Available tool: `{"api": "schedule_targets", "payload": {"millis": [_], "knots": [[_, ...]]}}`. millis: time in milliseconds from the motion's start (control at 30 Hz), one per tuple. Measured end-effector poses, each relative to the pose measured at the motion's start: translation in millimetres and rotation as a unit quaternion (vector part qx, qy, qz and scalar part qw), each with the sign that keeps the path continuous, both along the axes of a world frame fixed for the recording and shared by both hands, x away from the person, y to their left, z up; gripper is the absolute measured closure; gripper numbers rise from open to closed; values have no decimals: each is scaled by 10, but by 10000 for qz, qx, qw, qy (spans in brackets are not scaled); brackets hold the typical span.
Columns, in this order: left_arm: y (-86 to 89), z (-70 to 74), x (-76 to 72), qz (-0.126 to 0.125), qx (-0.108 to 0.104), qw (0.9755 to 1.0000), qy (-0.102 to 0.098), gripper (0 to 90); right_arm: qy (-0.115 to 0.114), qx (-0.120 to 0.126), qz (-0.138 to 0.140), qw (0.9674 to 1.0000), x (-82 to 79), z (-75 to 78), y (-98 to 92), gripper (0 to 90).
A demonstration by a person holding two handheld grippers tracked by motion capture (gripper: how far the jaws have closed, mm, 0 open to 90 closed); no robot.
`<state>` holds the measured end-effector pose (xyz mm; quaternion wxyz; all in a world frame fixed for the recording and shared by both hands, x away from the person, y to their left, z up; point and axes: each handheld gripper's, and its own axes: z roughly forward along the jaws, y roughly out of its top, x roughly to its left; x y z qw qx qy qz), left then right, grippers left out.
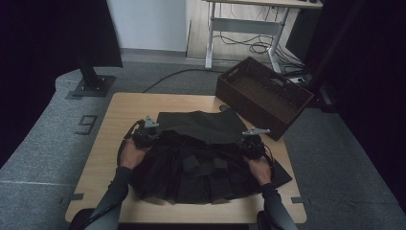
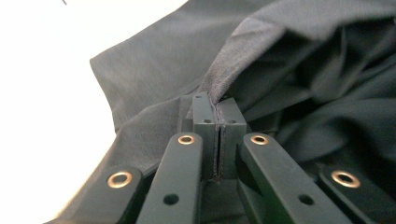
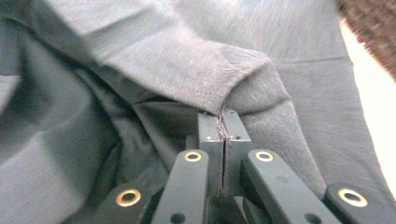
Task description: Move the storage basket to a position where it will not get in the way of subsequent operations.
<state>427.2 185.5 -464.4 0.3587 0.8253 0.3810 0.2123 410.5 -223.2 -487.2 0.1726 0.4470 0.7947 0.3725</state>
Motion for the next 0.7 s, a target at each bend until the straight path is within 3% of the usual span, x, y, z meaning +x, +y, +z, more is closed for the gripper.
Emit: {"api": "schedule_targets", "payload": {"millis": [167, 300, 500, 700], "knots": [[87, 279, -360, -186, -338, 9992, -133, 885, -268, 59, 133, 9995, -308, 299, -164, 888], [141, 376, -728, -411, -519, 9977, -150, 884, -381, 32, 282, 9989, -564, 432, -256, 888], [186, 397, -1222, -717, -617, 9955, -104, 883, -412, -15, 558, 9976, -1011, 550, -319, 888], [234, 349, -1507, -820, -691, 9942, 19, 880, -400, -69, 823, 9958, -1347, 607, -302, 888]]}}
